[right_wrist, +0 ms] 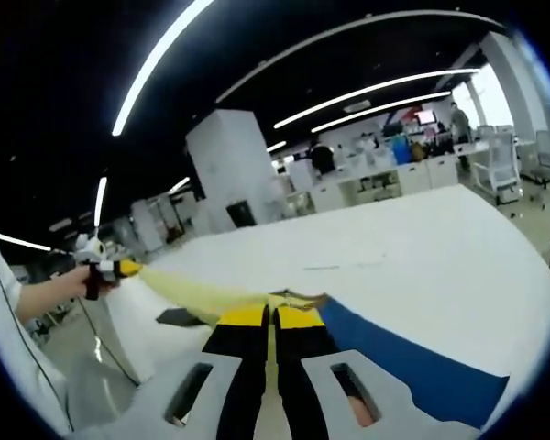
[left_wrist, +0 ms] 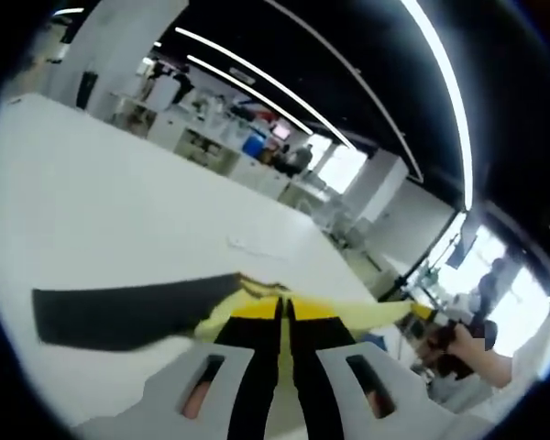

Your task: Fold the garment on the visible template until the final outline fits inside the template.

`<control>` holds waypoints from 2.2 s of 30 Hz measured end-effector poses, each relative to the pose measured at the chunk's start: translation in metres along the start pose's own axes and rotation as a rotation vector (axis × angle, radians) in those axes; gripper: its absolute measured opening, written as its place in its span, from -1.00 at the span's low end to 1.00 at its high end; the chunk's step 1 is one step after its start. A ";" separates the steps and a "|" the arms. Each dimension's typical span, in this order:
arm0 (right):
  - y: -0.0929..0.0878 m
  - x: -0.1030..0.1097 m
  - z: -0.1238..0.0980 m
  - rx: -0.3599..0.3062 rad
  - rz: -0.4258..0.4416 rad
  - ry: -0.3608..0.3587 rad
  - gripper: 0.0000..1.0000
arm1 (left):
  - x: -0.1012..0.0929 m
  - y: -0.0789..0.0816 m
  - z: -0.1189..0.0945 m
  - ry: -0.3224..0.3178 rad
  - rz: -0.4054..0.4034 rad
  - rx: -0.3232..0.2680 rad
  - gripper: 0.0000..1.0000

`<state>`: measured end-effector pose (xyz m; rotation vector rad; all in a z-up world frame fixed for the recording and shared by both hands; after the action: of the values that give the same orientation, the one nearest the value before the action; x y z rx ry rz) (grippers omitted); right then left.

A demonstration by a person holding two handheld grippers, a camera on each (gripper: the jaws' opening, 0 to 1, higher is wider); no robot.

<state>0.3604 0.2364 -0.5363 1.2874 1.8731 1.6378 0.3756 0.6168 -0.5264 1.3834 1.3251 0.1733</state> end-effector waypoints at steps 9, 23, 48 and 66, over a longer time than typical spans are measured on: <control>-0.036 0.021 -0.022 0.070 0.015 0.027 -0.95 | 0.003 -0.046 -0.030 0.003 -0.032 0.077 -1.00; -0.121 0.033 -0.049 0.254 0.105 0.004 -0.95 | 0.010 -0.126 -0.061 0.026 -0.097 0.248 -1.00; -0.211 0.029 -0.051 0.565 0.102 -0.001 -0.95 | 0.046 -0.223 -0.063 0.128 -0.067 0.601 -1.00; -0.249 0.028 -0.040 0.903 0.134 0.028 -0.95 | 0.064 -0.248 -0.057 0.184 0.028 0.768 -1.00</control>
<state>0.2155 0.2525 -0.7444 1.7198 2.7241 0.8246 0.2123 0.6258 -0.7314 2.0620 1.6090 -0.2243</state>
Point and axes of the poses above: the point that each gripper's makers call its tool centre point, and the gripper's own axes: z roughly forward along the fingers, x roughly to its left, y roughly out of its top, the point moved 2 cm from there along -z, roughly backward along the fingers, and after that the axes turned 6 degrees about x, right-handed, at the moved point
